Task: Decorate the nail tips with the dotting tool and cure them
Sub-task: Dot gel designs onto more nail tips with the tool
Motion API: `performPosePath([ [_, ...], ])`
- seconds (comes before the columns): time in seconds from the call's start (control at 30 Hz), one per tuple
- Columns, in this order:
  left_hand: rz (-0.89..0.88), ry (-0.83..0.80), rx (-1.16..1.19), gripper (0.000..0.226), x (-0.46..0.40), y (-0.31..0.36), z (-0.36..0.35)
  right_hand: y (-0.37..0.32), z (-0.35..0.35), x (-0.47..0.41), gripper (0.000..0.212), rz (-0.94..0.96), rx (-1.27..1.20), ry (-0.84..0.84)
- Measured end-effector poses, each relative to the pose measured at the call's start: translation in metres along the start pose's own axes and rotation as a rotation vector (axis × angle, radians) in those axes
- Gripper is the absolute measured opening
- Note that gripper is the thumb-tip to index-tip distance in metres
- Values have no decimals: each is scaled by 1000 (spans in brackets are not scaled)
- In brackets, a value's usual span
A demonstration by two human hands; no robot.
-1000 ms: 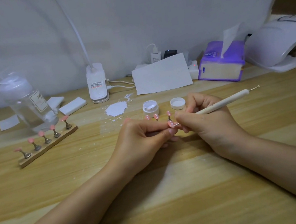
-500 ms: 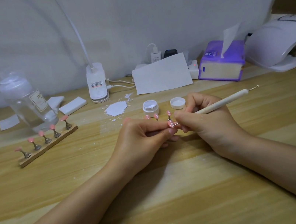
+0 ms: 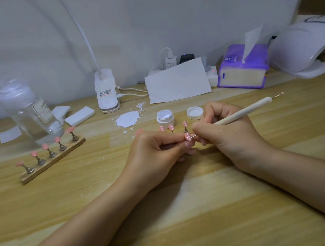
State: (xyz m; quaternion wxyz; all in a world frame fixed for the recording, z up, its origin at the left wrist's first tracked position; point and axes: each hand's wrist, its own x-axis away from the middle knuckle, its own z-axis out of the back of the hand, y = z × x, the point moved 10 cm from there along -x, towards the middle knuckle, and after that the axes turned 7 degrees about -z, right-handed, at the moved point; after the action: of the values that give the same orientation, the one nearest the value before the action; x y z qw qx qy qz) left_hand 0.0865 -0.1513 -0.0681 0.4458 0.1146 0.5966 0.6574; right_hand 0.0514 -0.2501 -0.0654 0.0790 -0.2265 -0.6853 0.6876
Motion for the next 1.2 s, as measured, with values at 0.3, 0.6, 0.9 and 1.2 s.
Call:
performPosePath([
  [0.3, -2, -1, 6, 30, 0, 0, 0, -1, 1, 0, 33, 21, -20, -11],
  [0.6, 19, 3, 15, 29, 0, -3, 0, -1, 2, 1, 38, 25, -24, -3],
  [0.9, 17, 7, -8, 30, 0, -3, 1, 1, 1, 0, 31, 6, -8, -1],
  [1.2, 5, 16, -7, 23, 1, 0, 2, 2, 5, 1, 44, -38, -81, 51],
])
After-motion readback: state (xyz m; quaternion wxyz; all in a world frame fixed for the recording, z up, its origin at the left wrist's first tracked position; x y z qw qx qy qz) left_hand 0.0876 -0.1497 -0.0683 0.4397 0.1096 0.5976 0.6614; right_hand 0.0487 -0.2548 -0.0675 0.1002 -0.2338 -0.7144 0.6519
